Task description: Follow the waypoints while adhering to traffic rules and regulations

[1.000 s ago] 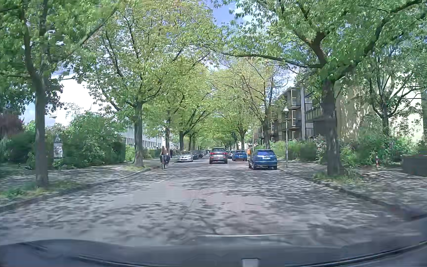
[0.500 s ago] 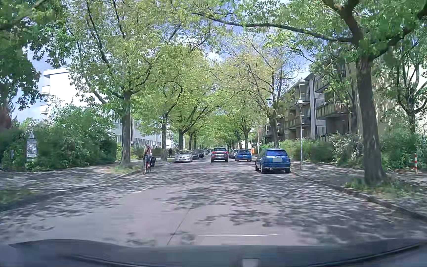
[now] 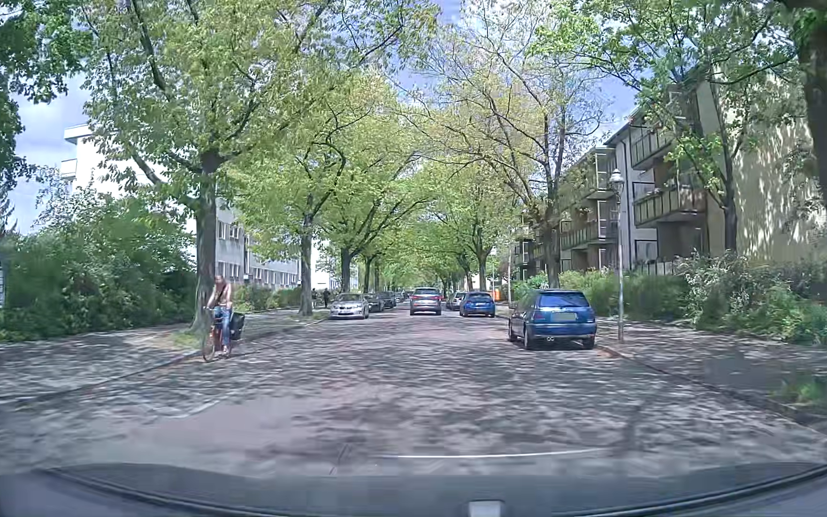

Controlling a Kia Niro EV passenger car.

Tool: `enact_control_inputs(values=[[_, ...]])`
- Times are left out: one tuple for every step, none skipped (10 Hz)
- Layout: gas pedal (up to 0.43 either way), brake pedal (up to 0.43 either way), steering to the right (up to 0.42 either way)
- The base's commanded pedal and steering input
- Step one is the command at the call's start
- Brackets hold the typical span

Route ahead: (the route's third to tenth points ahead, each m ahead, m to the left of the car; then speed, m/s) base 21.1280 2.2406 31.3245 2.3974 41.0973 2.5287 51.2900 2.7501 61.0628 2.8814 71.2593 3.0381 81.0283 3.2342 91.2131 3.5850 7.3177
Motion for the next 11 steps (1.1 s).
enact_control_inputs(values=[[0.429, 0.024, -0.002], [0.429, 0.018, -0.002], [0.429, 0.018, -0.002], [0.429, 0.018, -0.002], [0.429, 0.018, -0.003], [0.429, 0.018, -0.003], [0.429, 0.018, -0.003], [0.429, 0.018, -0.003], [0.429, 0.018, -0.003], [0.429, 0.018, -0.003], [0.429, 0.018, -0.003]])
